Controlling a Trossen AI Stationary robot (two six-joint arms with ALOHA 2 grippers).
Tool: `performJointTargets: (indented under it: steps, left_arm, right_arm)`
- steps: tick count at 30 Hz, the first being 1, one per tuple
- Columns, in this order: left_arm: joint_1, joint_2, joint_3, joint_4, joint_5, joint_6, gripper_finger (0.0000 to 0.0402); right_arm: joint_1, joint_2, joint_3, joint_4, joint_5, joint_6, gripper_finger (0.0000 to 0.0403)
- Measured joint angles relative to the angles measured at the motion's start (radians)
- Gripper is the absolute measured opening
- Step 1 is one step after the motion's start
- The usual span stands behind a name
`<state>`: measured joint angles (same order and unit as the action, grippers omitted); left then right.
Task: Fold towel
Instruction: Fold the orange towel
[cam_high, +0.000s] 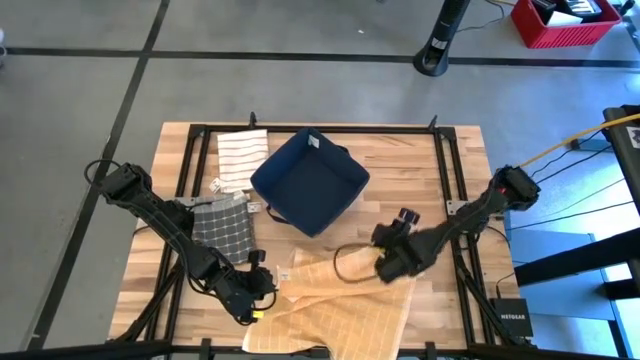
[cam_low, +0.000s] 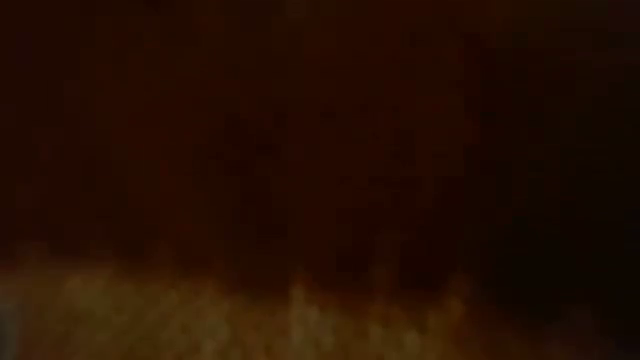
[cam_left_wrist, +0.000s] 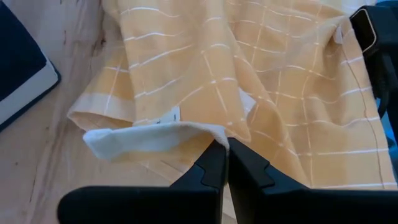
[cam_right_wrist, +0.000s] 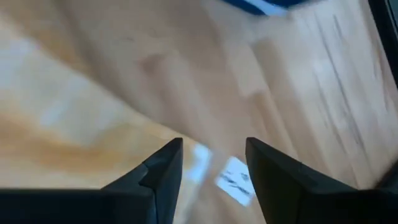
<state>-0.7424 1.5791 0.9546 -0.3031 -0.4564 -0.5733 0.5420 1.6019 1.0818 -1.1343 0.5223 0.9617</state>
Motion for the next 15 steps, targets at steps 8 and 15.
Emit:
performJointTargets:
  steps: [8, 15]
  left_arm:
    - [-0.001, 0.000, 0.000, 0.000, 0.000, 0.000, 0.0008]
    - [-0.001, 0.000, 0.000, 0.000, 0.000, 0.000, 0.0008]
  right_arm:
    - [-0.167, -0.267, -0.303, 0.219, -0.230, -0.051, 0.0163]
    - [-0.261, -0.405, -0.512, 0.554, -0.363, -0.041, 0.0192]
